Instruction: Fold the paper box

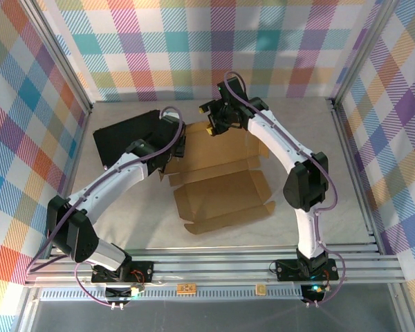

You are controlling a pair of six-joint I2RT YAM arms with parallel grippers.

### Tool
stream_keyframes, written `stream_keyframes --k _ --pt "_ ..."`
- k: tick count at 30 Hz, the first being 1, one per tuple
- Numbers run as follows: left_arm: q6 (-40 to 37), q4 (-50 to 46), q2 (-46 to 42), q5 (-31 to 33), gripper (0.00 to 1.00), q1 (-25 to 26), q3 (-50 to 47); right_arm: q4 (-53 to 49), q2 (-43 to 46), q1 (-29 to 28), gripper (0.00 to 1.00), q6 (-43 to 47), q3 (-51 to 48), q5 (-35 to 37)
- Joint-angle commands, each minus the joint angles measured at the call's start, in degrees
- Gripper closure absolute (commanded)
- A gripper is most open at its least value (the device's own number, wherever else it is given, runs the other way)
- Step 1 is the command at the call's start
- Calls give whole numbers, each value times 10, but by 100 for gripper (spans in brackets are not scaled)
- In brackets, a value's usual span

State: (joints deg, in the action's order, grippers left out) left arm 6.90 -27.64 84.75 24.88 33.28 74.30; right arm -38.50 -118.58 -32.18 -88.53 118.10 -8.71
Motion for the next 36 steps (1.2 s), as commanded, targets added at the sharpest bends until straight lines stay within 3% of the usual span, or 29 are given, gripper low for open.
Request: stream_keyframes --k 1,11,15,17,20,22,24,26,27,29,31,36 --pt "-18 31 -20 31 100 11 -6 -32 -8 2 41 -22 13 12" --pt "-23 44 -24 54 100 36 -11 -34 1 2 64 -36 -13 27" --pt "-22 44 -27 61 100 39 -12 -33 9 3 67 -46 -31 28" --pt "-22 46 -30 62 100 40 -14 -34 15 2 75 -51 -41 29" --pt "-17 45 -33 62 100 41 -15 -20 27 3 97 -52 -57 38" --pt "2 36 -38 52 100 41 -7 12 40 3 100 -44 -77 49" --pt "63 -2 -44 40 74 34 28 50 59 4 100 -35 -103 64" --pt "187 -68 -48 -26 43 -1 87 78 75 8 100 -27 -125 71" --pt "241 -94 -48 -63 34 -21 111 80 79 9 100 -24 -125 70" --pt "386 -130 -44 -170 30 -71 148 78 85 12 100 -17 -124 70" --pt "490 -126 -35 -252 32 -99 159 80 90 12 100 -15 -125 70" --pt "612 -145 1 -318 36 -103 201 86 93 12 100 -20 -124 69"
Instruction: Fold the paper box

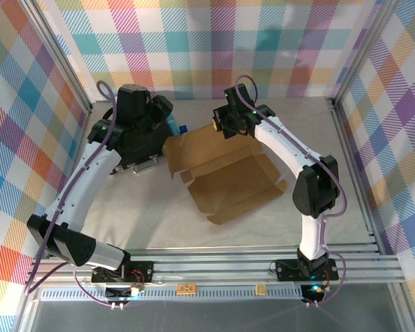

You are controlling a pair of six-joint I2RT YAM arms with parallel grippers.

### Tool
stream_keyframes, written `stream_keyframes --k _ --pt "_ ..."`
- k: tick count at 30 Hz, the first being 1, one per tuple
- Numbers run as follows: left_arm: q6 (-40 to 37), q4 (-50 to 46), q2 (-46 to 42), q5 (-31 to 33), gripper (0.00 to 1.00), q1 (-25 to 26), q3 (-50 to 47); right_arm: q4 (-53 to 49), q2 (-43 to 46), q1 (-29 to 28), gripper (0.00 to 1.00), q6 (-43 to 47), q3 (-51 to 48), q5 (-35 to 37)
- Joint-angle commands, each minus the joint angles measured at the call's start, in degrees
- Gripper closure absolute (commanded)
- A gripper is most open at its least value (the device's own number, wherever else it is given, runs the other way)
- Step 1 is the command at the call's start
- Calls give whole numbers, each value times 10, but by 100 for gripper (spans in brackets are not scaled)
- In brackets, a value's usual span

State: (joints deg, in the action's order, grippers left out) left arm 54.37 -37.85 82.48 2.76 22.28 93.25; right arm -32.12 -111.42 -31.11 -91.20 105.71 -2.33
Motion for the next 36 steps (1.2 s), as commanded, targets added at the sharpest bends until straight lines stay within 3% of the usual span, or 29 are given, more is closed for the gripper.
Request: stream_keyframes --k 1,4,21,27,30,31,33,34,36 --pt "158 -38 30 -112 37 6 11 22 22 2 100 6 1 5" --pt "198 -16 42 -132 39 8 6 22 23 2 100 7 5 5" --pt "211 -2 100 -154 40 19 -19 24 16 3 100 -2 17 -9" --pt "222 22 122 -165 44 25 -25 23 18 2 100 -2 20 -14" --pt "231 43 131 -162 57 25 -27 19 22 1 100 -1 18 -15" --pt "233 48 136 -162 66 25 -26 19 25 0 100 0 15 -15" --pt "234 51 141 -159 93 24 -20 17 32 0 100 1 7 -12" --pt "232 51 140 -154 100 24 -17 17 37 0 100 4 3 -6" --pt "216 46 135 -147 100 20 -8 8 47 2 100 13 -1 7"
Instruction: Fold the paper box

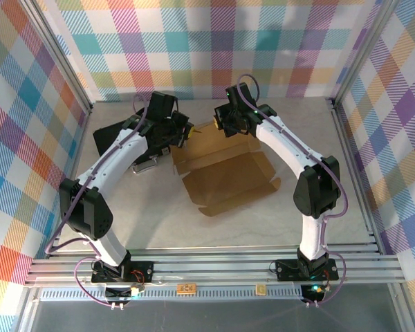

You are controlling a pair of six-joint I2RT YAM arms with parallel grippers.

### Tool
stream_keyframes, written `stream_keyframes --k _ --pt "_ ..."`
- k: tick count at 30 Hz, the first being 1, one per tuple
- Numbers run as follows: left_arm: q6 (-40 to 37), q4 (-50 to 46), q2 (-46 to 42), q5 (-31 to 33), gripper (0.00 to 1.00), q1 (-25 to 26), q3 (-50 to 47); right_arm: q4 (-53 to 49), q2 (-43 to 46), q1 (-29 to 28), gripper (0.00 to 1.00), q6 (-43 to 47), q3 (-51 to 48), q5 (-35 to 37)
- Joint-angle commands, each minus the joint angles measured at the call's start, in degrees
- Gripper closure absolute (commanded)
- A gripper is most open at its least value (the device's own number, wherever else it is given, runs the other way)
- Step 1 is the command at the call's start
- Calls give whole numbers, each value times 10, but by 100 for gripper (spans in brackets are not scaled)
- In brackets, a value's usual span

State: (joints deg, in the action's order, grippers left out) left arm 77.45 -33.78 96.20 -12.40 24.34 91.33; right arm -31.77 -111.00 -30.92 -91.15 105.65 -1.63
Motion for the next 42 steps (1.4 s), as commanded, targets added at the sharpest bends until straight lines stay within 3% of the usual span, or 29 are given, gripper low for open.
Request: stream_keyframes --k 1,4,5,7,9,12,17,20,24,29,42 --pt "-30 8 -8 6 89 -4 17 -1 48 3 100 16 0 5" --pt "-100 -5 -34 18 42 -14 40 -23 61 15 100 21 6 14" --pt "-136 -17 -48 28 33 -16 47 -31 64 21 100 22 10 16" --pt "-212 -35 -82 49 29 -17 41 -40 68 32 100 18 15 13" --pt "-274 -36 -125 58 30 -17 0 -52 71 42 100 5 22 5" --pt "-339 -13 -203 63 41 -23 -123 -86 76 56 100 -22 47 -6" --pt "-329 70 -297 16 65 -99 -340 -195 64 81 100 -58 138 -34" --pt "-286 151 -282 -51 69 -160 -399 -203 77 86 100 -64 148 -29" --pt "-296 212 -195 -84 72 -171 -370 -207 88 91 100 -77 145 -35" --pt "-215 388 -84 -168 73 -161 -356 -178 92 94 100 -96 123 -53" --pt "-142 510 -32 -188 73 -87 -370 -125 85 101 100 -121 101 -66"
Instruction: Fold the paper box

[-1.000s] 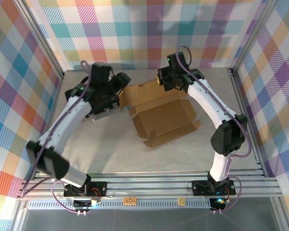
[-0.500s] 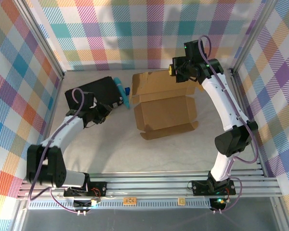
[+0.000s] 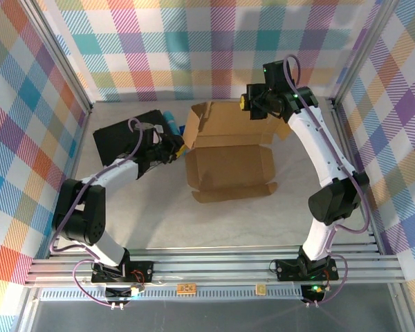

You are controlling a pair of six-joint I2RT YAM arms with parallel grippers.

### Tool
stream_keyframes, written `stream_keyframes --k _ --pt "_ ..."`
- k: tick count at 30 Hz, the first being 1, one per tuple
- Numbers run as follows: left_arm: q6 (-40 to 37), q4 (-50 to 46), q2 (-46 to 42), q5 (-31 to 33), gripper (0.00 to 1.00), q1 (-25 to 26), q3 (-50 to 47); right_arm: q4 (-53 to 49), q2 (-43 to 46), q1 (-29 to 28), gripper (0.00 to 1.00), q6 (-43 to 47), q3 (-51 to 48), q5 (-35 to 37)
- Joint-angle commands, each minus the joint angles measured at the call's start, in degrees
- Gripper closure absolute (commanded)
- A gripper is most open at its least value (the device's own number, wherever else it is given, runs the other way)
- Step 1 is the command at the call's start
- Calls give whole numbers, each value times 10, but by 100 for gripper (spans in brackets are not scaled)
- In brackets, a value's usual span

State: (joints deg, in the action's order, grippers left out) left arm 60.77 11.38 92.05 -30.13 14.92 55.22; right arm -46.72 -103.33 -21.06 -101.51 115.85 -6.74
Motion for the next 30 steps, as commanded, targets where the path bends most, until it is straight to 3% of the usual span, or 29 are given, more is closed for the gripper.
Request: stream_keyframes --k 1,9,14,21,25,30 --pt "30 65 12 -9 73 11 -8 26 8 2 100 -19 -1 -16" --pt "5 27 33 11 72 42 33 36 2 2 100 -25 1 -25" --pt "-34 -8 8 69 70 77 36 37 5 3 100 -29 -6 -20" --pt "-106 -57 -54 141 51 110 23 43 1 4 100 -31 -8 -22" --pt "-149 -125 -63 176 49 125 38 45 0 4 100 -31 -10 -25" --pt "-193 -216 -150 252 41 123 25 32 6 9 100 -1 -5 -5"
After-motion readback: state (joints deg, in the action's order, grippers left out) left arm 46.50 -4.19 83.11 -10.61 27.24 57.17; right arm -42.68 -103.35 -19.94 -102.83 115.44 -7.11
